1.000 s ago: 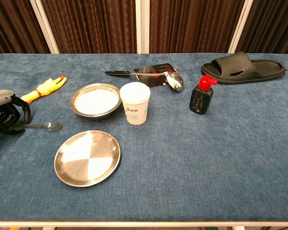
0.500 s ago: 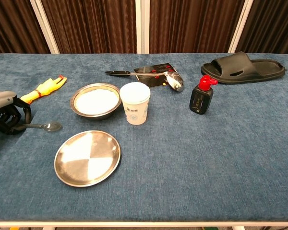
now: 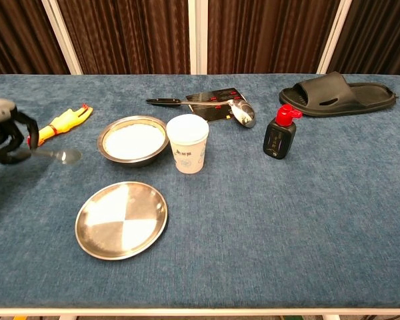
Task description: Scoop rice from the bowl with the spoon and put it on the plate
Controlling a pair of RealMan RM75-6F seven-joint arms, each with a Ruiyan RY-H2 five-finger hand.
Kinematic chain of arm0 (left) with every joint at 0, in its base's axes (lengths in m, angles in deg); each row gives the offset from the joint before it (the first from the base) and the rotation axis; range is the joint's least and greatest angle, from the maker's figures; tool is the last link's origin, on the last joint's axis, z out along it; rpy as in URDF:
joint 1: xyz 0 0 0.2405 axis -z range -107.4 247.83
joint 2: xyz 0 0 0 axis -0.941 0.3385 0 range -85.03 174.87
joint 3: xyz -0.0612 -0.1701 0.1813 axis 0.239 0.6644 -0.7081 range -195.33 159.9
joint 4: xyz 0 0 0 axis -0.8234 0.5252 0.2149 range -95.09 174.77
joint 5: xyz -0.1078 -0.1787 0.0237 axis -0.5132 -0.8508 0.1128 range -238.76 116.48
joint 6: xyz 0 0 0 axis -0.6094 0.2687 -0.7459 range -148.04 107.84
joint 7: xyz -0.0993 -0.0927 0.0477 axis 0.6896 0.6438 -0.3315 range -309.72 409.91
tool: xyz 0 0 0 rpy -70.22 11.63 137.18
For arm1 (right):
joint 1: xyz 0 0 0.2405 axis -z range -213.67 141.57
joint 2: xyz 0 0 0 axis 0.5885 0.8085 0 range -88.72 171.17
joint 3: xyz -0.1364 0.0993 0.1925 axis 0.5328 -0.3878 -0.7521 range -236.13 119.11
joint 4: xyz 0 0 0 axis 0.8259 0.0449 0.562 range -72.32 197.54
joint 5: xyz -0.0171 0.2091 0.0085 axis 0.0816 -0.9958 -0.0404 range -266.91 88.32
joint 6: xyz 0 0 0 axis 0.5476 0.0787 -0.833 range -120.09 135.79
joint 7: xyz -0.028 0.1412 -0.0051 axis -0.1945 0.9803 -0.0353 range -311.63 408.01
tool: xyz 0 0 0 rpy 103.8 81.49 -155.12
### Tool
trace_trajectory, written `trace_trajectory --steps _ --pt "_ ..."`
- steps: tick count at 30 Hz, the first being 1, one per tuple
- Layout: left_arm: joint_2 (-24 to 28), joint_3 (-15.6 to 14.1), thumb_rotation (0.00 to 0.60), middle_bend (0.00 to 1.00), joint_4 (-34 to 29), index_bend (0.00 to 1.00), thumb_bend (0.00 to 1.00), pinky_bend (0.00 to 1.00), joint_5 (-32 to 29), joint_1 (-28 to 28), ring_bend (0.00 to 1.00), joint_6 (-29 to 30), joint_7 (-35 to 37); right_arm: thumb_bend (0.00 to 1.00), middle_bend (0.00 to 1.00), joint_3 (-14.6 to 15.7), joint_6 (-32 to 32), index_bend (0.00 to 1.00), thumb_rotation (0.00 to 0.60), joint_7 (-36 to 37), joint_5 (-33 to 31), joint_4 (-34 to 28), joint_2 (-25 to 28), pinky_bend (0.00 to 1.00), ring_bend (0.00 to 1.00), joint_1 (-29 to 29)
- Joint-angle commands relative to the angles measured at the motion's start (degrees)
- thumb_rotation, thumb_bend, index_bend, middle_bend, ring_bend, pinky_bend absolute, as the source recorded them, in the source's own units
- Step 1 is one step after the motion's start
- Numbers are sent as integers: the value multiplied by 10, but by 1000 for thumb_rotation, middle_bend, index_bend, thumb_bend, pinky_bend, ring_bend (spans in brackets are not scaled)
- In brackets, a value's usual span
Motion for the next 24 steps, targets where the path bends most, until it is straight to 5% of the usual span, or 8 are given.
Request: trace_trajectory --steps 1,12,24 --pt "34 21 600 901 -42 632 491 1000 -13 26 870 -5 -38 268 232 -1 -2 65 600 -1 2 -2 2 67 0 -1" --pt "-3 52 600 901 -25 632 514 1000 -115 133 870 -40 -184 268 232 -4 -10 64 600 -15 11 -18 16 67 0 -3" --pt "-78 10 600 902 25 632 525 1000 -218 208 873 25 -394 268 232 -3 -10 65 600 -15 6 -21 20 67 0 0"
